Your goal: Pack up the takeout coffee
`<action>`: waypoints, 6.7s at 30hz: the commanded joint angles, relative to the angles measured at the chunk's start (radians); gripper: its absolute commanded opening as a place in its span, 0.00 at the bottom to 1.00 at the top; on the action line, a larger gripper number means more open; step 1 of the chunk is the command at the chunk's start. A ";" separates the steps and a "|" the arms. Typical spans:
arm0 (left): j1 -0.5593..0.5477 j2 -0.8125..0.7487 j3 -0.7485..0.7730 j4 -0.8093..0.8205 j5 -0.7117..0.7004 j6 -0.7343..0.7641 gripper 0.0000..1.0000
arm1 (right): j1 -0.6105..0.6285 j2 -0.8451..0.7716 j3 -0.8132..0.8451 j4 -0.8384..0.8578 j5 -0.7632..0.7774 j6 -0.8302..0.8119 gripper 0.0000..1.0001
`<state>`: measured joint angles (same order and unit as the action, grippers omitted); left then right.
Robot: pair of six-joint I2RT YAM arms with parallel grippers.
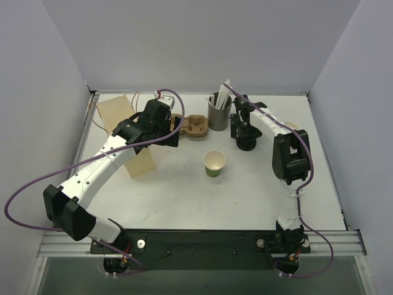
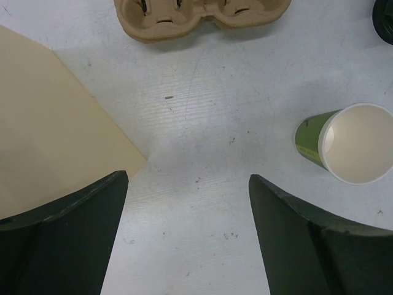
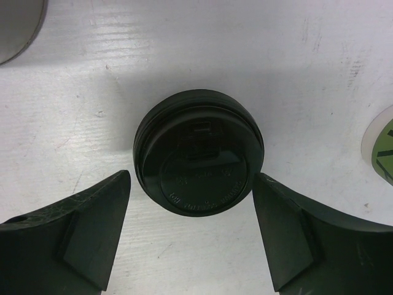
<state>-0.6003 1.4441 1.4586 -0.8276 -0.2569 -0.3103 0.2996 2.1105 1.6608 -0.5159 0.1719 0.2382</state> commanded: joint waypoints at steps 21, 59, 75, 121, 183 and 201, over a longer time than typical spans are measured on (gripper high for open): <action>0.010 0.001 0.054 0.013 0.005 0.008 0.91 | -0.048 -0.015 -0.033 -0.003 -0.077 0.033 0.77; 0.013 -0.001 0.042 0.016 0.008 0.008 0.90 | -0.068 -0.079 -0.039 0.017 -0.069 0.044 0.81; 0.014 0.001 0.045 0.016 0.013 0.007 0.90 | -0.088 -0.050 -0.061 0.034 -0.095 0.042 0.81; 0.016 -0.028 0.026 0.027 0.036 0.002 0.90 | -0.071 -0.230 -0.029 -0.093 -0.095 0.110 0.65; 0.016 -0.126 -0.070 -0.005 0.024 -0.072 0.90 | 0.450 -0.357 -0.070 -0.311 -0.028 0.230 0.65; 0.016 -0.106 -0.073 0.010 0.038 -0.066 0.90 | 0.458 -0.305 -0.061 -0.303 -0.031 0.228 0.65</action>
<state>-0.5915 1.3430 1.3804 -0.8421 -0.2287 -0.3805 0.7528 1.7977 1.5959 -0.7872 0.1123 0.4671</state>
